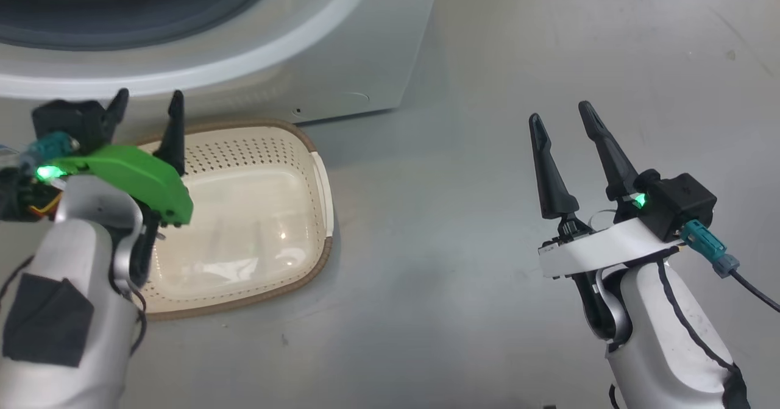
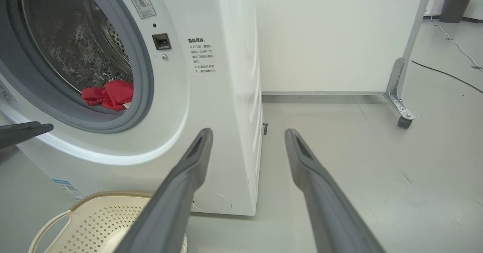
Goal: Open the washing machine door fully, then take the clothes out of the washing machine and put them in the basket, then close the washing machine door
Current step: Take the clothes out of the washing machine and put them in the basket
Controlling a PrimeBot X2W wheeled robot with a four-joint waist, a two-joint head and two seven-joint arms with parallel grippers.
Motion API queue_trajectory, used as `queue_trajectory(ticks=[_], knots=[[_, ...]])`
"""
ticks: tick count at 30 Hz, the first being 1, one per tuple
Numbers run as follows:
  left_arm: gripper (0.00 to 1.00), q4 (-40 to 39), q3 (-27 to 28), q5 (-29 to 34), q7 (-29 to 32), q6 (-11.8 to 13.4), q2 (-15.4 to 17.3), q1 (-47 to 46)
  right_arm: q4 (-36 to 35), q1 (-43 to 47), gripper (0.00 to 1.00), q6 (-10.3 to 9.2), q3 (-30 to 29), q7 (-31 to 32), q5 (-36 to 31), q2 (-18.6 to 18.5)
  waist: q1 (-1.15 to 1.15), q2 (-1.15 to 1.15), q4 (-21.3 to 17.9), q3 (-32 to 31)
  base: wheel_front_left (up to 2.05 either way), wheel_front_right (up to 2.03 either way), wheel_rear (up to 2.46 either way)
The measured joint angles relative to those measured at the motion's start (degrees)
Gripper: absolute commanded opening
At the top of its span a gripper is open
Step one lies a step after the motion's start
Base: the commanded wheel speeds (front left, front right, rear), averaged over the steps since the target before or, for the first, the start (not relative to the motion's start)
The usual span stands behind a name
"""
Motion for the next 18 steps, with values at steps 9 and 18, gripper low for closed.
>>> queue_trajectory(ticks=[9,18], knots=[[1.00,3.1,3.2,-2.3,6.3,-1.3,4.2,-11.6,-1.5,-4.0,1.00,-1.09,3.4,0.0,4.2,0.0,0.00,0.00,-4.2,6.6,0.00,0.00,0.00],[1.00,3.9,5.6,-1.3,7.0,-1.5,8.6,-22.4,-2.0,-5.7,1.00,-2.33,6.4,0.0,7.3,0.0,0.01,0.00,-8.7,10.9,0.00,0.00,0.00]])
